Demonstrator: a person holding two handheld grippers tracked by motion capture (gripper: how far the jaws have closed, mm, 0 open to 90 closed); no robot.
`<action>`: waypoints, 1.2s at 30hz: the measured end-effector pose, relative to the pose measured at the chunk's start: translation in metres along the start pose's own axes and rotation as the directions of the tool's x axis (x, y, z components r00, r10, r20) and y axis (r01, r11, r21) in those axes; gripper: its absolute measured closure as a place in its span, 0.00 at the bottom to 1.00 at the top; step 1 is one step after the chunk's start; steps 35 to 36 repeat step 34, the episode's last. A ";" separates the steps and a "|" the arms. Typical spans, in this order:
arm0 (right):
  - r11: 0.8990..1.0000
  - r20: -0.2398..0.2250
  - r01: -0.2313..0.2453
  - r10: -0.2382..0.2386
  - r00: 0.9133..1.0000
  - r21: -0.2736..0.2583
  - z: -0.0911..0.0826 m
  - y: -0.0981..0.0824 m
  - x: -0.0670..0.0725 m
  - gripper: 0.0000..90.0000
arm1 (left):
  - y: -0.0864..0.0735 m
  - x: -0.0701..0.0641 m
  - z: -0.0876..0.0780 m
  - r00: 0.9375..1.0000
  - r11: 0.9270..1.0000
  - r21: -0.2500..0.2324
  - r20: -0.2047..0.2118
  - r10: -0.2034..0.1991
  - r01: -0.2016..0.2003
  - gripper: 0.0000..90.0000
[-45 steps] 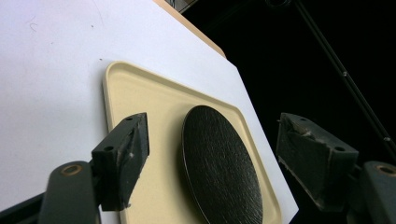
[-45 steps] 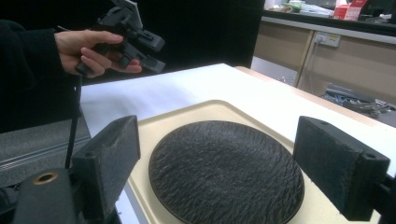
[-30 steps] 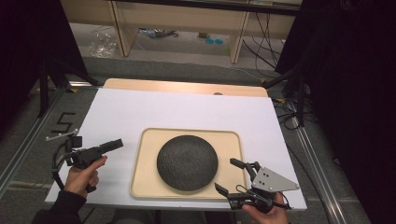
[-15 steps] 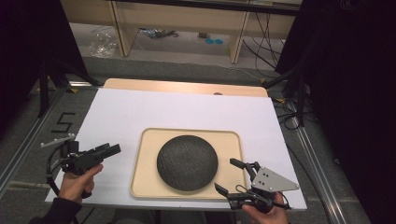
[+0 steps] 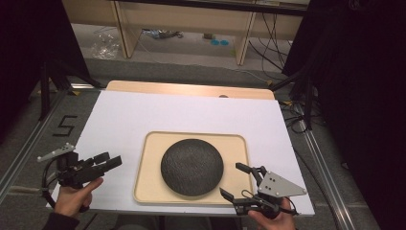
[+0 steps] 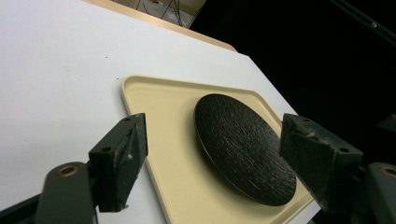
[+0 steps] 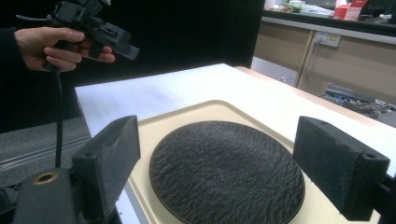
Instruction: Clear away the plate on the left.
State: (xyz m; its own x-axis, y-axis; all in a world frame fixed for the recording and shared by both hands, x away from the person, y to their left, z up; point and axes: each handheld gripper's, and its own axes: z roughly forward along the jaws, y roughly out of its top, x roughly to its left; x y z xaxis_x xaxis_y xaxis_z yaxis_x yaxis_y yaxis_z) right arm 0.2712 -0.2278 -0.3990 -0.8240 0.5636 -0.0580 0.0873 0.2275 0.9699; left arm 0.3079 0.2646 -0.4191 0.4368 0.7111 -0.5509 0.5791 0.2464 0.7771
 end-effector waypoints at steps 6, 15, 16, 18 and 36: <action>1.000 0.000 0.000 0.000 1.000 -0.002 0.000 0.000 0.000 0.18 | -0.004 -0.006 -0.007 0.999 0.999 0.002 -0.009 0.040 -0.040 0.26; 1.000 -0.005 0.000 0.000 1.000 -0.013 0.001 0.000 0.001 0.18 | -0.013 -0.014 -0.018 0.998 0.998 0.003 -0.013 0.057 -0.057 0.26; 1.000 -0.004 0.000 0.000 1.000 -0.014 0.001 0.000 0.001 0.18 | -0.013 -0.015 -0.019 0.998 0.998 -0.003 -0.011 0.060 -0.060 0.26; 1.000 -0.007 0.001 -0.001 1.000 -0.012 0.001 0.000 0.000 0.18 | -0.015 -0.017 -0.020 0.997 0.997 -0.003 -0.011 0.072 -0.072 0.26; 1.000 -0.007 0.001 -0.001 1.000 -0.009 0.001 0.000 0.000 0.18 | -0.020 -0.019 -0.024 0.995 0.995 0.001 -0.030 0.100 -0.100 0.25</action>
